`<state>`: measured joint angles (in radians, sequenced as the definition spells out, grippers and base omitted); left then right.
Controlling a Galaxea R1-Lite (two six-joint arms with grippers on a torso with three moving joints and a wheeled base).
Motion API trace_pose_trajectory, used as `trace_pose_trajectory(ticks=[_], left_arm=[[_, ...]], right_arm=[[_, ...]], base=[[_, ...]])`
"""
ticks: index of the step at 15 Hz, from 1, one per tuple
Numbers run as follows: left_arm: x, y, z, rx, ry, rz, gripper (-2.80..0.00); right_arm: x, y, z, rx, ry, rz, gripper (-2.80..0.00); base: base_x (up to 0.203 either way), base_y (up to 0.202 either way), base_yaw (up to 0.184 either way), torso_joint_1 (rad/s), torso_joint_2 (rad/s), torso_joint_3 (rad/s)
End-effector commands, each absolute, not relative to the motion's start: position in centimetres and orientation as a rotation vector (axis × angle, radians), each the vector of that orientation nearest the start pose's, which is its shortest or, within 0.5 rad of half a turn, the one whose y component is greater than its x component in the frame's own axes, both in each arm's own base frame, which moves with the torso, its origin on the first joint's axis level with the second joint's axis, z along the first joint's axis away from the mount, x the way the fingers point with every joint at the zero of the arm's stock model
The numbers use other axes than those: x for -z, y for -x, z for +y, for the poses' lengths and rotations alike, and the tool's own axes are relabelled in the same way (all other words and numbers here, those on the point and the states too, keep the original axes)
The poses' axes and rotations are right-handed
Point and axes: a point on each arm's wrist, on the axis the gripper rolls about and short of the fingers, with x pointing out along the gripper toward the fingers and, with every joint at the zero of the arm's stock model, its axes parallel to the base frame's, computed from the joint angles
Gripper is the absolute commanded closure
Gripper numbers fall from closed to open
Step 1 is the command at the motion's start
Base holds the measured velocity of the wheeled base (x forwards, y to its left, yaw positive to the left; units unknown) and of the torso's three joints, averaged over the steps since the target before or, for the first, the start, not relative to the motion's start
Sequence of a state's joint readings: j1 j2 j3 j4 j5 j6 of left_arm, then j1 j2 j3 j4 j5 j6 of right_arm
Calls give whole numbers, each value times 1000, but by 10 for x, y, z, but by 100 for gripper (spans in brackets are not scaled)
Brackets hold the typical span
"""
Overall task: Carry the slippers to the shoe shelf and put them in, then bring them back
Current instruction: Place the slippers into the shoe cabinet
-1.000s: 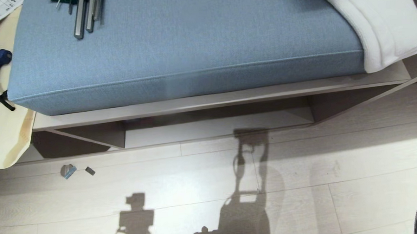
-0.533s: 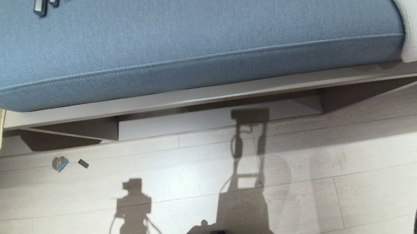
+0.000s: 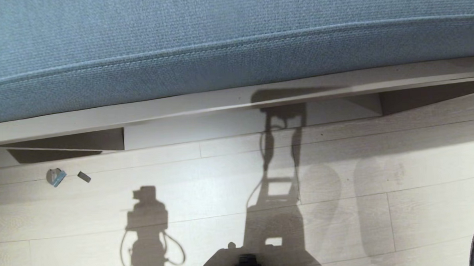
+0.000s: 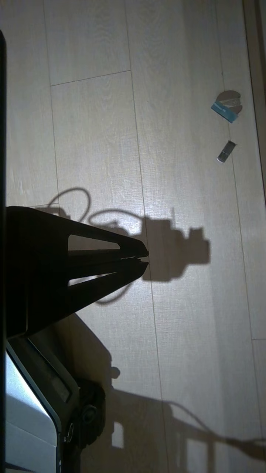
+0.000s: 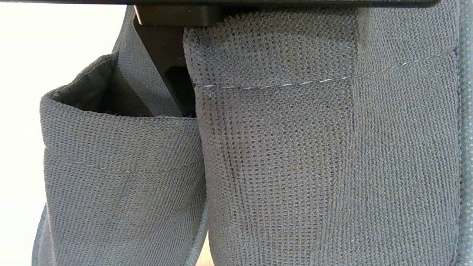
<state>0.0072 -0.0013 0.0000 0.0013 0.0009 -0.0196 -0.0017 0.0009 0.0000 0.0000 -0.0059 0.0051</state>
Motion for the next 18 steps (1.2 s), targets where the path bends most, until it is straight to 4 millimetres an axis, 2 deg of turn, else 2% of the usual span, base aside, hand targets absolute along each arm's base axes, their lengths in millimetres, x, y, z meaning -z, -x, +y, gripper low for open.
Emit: trace_pose_trajectory(ticks=[1,6,18], left_arm=[[-75,23,0,-9,20,1,0],[-75,23,0,-9,20,1,0],[-75,23,0,-9,20,0,0]], right_arm=[[-76,23,0,8,-6,2,0],[-76,23,0,8,-5,2,0],[-76,23,0,8,-5,2,0]], base=[[0,0,0,-1,1,-191],[0,0,0,3,2,-169],[0,0,0,0,0,-9]])
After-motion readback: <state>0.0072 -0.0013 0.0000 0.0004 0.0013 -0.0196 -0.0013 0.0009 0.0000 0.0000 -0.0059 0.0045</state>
